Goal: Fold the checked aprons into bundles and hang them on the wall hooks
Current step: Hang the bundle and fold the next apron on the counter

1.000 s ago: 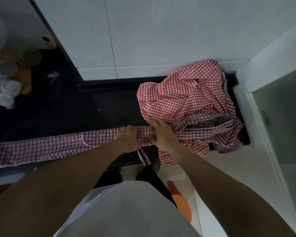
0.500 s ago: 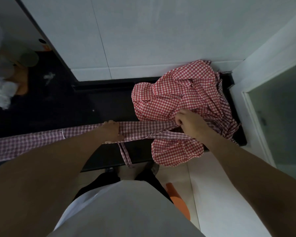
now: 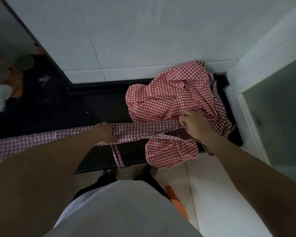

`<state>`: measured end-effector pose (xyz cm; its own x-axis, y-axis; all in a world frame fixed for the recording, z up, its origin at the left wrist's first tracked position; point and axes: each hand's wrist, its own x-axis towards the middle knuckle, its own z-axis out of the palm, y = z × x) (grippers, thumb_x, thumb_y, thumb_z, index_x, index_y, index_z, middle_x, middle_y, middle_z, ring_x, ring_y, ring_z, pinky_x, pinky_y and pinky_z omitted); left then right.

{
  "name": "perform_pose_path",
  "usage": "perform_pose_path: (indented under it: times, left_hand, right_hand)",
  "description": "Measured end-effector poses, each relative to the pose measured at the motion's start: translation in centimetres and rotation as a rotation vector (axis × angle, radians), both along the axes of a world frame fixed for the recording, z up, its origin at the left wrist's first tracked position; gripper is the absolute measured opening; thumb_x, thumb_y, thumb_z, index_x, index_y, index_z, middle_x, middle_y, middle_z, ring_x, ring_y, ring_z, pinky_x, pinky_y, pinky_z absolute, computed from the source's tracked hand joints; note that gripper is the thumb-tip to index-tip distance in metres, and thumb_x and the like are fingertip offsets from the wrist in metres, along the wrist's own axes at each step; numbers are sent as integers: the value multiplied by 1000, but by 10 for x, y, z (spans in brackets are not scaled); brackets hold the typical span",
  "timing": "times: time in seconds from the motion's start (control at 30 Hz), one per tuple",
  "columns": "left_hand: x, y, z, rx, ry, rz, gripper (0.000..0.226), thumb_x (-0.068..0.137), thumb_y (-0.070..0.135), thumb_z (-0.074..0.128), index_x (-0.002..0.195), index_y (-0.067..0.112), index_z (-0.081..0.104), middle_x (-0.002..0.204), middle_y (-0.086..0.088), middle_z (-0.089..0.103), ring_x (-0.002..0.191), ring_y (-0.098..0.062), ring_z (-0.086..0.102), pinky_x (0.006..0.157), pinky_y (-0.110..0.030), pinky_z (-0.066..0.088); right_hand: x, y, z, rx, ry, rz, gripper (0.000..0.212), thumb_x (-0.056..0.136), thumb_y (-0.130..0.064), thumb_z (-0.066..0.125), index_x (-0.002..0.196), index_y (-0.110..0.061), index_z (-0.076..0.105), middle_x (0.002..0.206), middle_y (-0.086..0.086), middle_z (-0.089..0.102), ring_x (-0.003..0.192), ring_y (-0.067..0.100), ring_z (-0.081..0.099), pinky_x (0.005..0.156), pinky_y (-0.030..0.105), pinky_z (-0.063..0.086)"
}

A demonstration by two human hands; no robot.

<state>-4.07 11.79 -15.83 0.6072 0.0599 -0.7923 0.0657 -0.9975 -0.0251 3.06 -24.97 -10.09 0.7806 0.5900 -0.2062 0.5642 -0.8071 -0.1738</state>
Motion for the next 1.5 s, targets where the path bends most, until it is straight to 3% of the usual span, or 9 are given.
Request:
perform_pose_path:
  times: [0.17, 0.33, 0.43, 0.57, 0.77, 0.97, 1.17, 1.3, 1.5]
  left_hand:
    - [4, -4, 5, 12, 45, 26, 75, 86, 62, 58, 144, 17, 41, 136, -10, 48, 117, -26, 53, 101, -39, 49]
    - [26, -36, 29, 114, 156, 1, 44, 89, 43, 58, 124, 17, 58, 98, 2, 61, 88, -16, 62, 89, -34, 56]
    - [36, -67, 31, 18, 6, -78, 47, 90, 49, 56, 123, 15, 55, 108, 2, 62, 95, -19, 62, 88, -35, 54]
    - [31, -90, 4, -417, -149, -71, 79, 81, 70, 59, 142, 22, 45, 135, -1, 56, 114, -22, 58, 97, -38, 52]
    - [26, -89, -33, -421, -95, 17, 110, 53, 100, 44, 143, 37, 42, 138, 4, 55, 119, -19, 57, 101, -43, 50]
    - [25, -94, -64, -289, -140, 105, 120, 48, 108, 27, 144, 36, 39, 139, 0, 53, 116, -24, 58, 94, -44, 54]
    - [22, -105, -31, -213, -123, 74, 120, 60, 100, 23, 153, 25, 26, 155, -9, 34, 133, -33, 45, 105, -48, 45]
    - [26, -109, -15, -221, -45, 13, 94, 87, 78, 37, 158, 21, 15, 161, -11, 23, 140, -33, 35, 114, -45, 36]
    - [28, -106, -9, -290, -21, 29, 98, 79, 84, 41, 157, 29, 18, 160, -7, 26, 139, -30, 38, 114, -44, 37]
  right_hand:
    - [3, -11, -3, 30, 33, -58, 25, 71, 8, 72, 62, -14, 63, 91, 4, 56, 98, 27, 55, 90, 43, 37]
    - [9, -11, -4, 132, 189, -178, 32, 79, 15, 63, 66, -14, 67, 97, 3, 59, 92, 18, 51, 81, 33, 45]
    - [20, -14, 0, 218, 297, -275, 38, 84, 14, 60, 74, -23, 62, 96, -1, 59, 91, 18, 55, 88, 36, 50]
    - [30, -26, 10, 333, 414, -514, 29, 84, -15, 79, 104, -17, 58, 106, -2, 60, 100, 17, 56, 90, 29, 44]
    - [33, -60, 15, 224, 593, -608, 74, 71, -70, 72, 115, -11, 65, 119, 5, 65, 109, 29, 61, 101, 40, 49]
    - [28, -88, 12, 392, 898, -830, 44, 86, -27, 76, 126, -11, 65, 119, 9, 70, 106, 30, 68, 95, 47, 56]
    - [31, -101, 27, 911, 1104, -1014, 25, 89, 6, 62, 107, -11, 68, 111, 8, 69, 102, 27, 66, 79, 37, 60]
    - [32, -91, 16, 1111, 936, -1258, 29, 88, 17, 57, 91, -11, 66, 117, 15, 64, 98, 26, 66, 76, 36, 61]
    - [28, -67, 5, 1168, 713, -1472, 25, 92, 18, 51, 90, -2, 65, 124, 18, 59, 97, 26, 62, 63, 25, 61]
